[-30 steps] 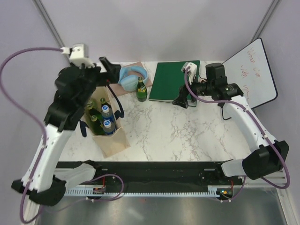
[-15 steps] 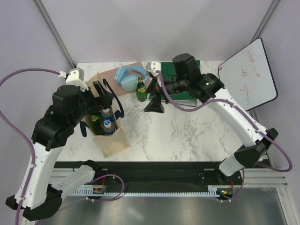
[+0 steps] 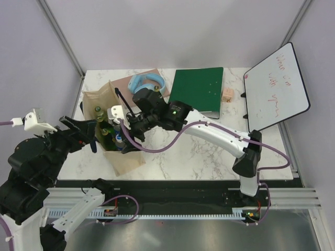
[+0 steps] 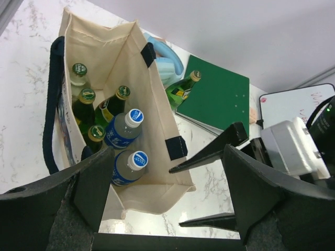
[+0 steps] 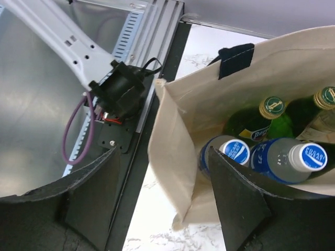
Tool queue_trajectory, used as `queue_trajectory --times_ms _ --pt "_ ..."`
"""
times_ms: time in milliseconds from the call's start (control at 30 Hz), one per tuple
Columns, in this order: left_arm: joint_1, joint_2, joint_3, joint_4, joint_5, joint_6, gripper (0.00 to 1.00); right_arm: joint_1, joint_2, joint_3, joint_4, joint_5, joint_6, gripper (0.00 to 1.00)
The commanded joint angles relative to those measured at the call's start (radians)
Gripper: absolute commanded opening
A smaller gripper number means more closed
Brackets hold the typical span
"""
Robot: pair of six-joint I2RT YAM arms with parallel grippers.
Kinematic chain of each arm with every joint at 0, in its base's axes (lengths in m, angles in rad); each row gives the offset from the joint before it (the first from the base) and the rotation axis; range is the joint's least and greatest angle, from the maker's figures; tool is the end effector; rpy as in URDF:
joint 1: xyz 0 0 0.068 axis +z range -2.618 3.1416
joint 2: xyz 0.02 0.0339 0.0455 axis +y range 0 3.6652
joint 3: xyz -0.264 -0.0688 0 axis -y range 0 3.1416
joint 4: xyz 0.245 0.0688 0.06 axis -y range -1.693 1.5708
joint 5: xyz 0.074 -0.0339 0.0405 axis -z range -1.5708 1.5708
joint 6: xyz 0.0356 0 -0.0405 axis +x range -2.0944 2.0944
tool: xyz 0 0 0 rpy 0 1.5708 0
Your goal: Take the beverage out of the canvas bag
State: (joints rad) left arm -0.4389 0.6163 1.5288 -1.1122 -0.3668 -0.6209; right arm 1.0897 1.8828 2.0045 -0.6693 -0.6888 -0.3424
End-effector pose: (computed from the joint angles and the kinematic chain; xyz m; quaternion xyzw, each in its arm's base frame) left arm 0.0164 0.0064 0.4753 -0.1841 0.7475 -0.1928 0.6085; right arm 0.1760 0.3860 0.4012 -0.6635 0.5107 0.4423 0.3216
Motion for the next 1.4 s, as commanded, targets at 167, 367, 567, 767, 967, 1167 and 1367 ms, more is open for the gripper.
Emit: queue_trajectory --times_ms 167,367,567,767,967,1167,1367 --pt "0.0 -0.006 -0.012 -0.072 -0.07 -0.05 0.91 0.006 0.148 0.149 0.056 0.158 -0.075 0.75" --pt "0.0 -0.013 -0.021 -0.077 -0.072 -0.042 0.91 0.006 0.174 0.112 0.054 0.202 -0.095 0.72" --pt "0.0 -0.024 -0.021 -0.09 -0.078 -0.042 0.91 0.006 0.205 0.096 0.048 0.253 -0.11 0.7" --pt "0.0 -0.032 -0.03 -0.094 -0.069 -0.057 0.91 0.006 0.248 0.111 0.028 0.25 -0.127 0.68" --pt "0.0 -0.046 -0.053 -0.095 -0.06 -0.08 0.91 0.006 0.28 0.119 0.005 0.264 -0.148 0.65" --pt "0.0 -0.044 -0.064 -0.094 -0.052 -0.088 0.91 0.006 0.286 0.125 0.002 0.238 -0.152 0.54" --pt "0.0 -0.04 -0.07 -0.092 -0.041 -0.094 0.91 0.007 0.292 0.125 0.002 0.218 -0.153 0.39"
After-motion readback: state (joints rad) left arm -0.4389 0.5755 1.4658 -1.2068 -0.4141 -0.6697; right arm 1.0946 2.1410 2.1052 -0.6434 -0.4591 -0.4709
